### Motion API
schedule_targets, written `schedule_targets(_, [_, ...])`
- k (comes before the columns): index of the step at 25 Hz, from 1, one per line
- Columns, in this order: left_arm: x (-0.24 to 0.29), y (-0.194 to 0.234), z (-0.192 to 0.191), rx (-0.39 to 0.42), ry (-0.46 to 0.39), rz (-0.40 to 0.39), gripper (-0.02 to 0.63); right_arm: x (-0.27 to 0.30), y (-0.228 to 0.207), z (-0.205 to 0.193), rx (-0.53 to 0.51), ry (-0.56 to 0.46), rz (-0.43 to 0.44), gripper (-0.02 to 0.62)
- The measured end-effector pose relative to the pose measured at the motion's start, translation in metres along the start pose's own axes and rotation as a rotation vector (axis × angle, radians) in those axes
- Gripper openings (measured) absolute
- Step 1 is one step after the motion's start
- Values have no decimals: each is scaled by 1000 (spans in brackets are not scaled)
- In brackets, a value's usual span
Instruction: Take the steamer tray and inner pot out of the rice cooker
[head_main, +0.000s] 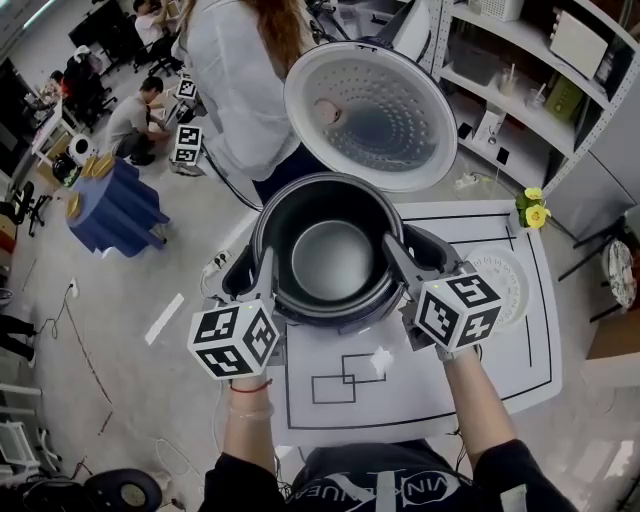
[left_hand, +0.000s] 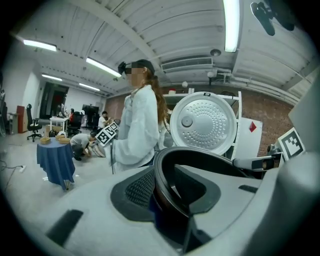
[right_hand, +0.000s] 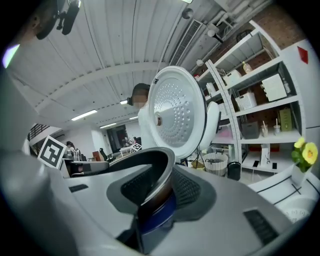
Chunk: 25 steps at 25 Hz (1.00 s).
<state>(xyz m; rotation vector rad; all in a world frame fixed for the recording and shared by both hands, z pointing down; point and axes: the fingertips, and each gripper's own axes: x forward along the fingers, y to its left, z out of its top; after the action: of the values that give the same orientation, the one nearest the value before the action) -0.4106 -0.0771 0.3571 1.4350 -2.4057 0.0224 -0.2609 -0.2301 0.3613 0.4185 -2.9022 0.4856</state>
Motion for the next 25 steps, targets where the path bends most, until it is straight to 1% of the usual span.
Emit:
schedule_targets(13, [-26,-16,45,-1,-135,10,115,-21,12,36,0,-99,45,120])
schedule_targets(25, [-55,-29,81,10,-230,-2,109,-44,27,66,-11,-178,67,120])
